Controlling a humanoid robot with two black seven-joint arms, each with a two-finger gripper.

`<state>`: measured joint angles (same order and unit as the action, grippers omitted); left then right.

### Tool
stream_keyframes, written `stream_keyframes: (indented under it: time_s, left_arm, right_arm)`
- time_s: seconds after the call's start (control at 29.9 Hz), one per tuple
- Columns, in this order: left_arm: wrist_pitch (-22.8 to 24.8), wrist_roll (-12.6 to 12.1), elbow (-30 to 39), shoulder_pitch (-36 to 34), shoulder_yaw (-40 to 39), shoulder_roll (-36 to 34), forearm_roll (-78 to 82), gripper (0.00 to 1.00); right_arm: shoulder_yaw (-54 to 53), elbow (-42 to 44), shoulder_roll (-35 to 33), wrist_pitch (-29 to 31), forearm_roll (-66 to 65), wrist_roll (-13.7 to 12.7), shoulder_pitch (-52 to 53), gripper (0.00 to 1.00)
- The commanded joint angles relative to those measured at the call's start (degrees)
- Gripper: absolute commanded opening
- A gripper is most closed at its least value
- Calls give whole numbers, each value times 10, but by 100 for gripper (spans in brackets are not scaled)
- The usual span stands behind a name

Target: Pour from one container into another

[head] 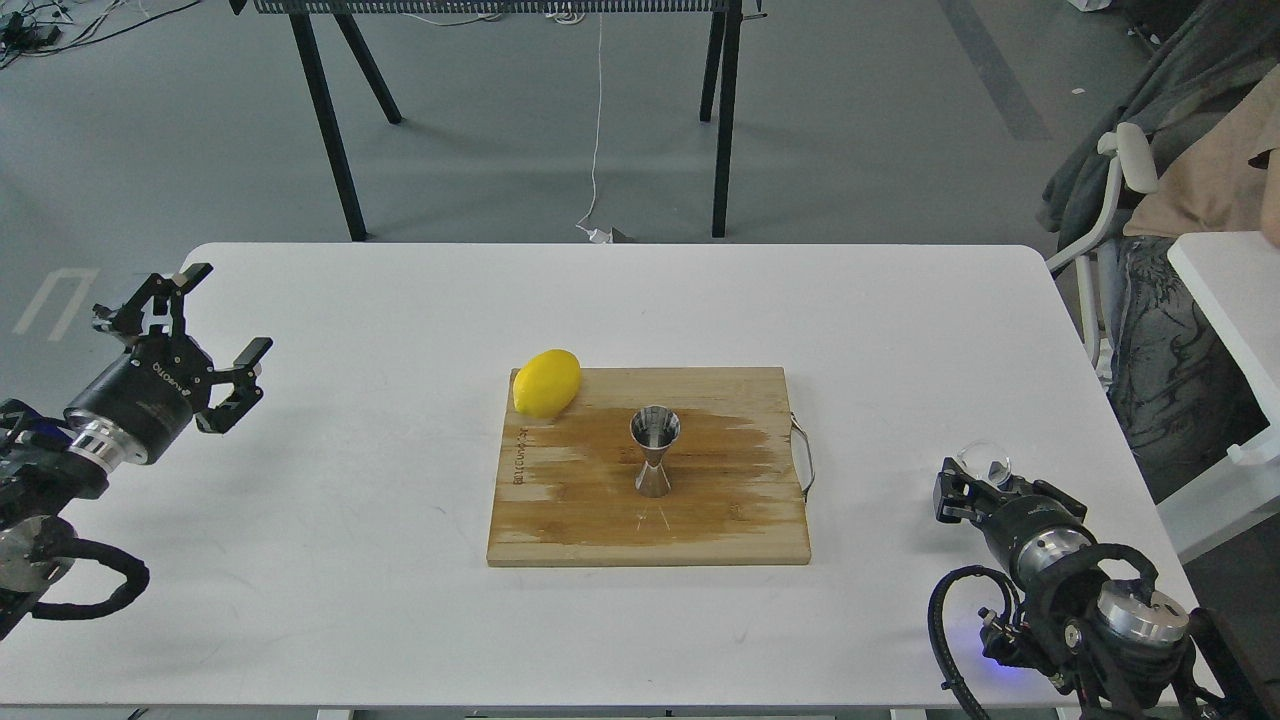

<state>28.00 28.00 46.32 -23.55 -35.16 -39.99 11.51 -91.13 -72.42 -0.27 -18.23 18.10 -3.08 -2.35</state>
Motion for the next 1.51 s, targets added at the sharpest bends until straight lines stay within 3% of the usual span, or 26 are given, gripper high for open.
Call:
stream_keyframes:
  time_s: [0.0, 0.33, 0.67, 1.07, 1.2, 1.27, 1.47]
  left_arm:
    - [0, 0, 0, 0, -1, 0, 0, 99]
    - [0, 0, 0, -1, -1, -1, -1, 99]
    - [0, 0, -1, 0, -1, -1, -1, 99]
    - [0, 0, -3, 0, -1, -1, -1, 99]
    - [0, 0, -4, 0, -1, 0, -1, 99]
    - [0, 0, -5, 0, -1, 0, 0, 99]
    - [0, 0, -4, -1, 0, 0, -1, 99]
  right_arm:
    - [8, 1, -2, -13, 0, 0, 9, 53]
    - [12, -1, -1, -16, 0, 1, 16, 60]
    - [10, -9, -3, -16, 0, 0, 16, 94]
    - [10, -88, -37, -10, 0, -5, 9, 98]
    - [15, -132, -77, -2, -7, -25, 11, 98]
    - [21, -141, -106, 34, -9, -44, 17, 98]
    - [36, -89, -171, 279, -27, -63, 59, 98]
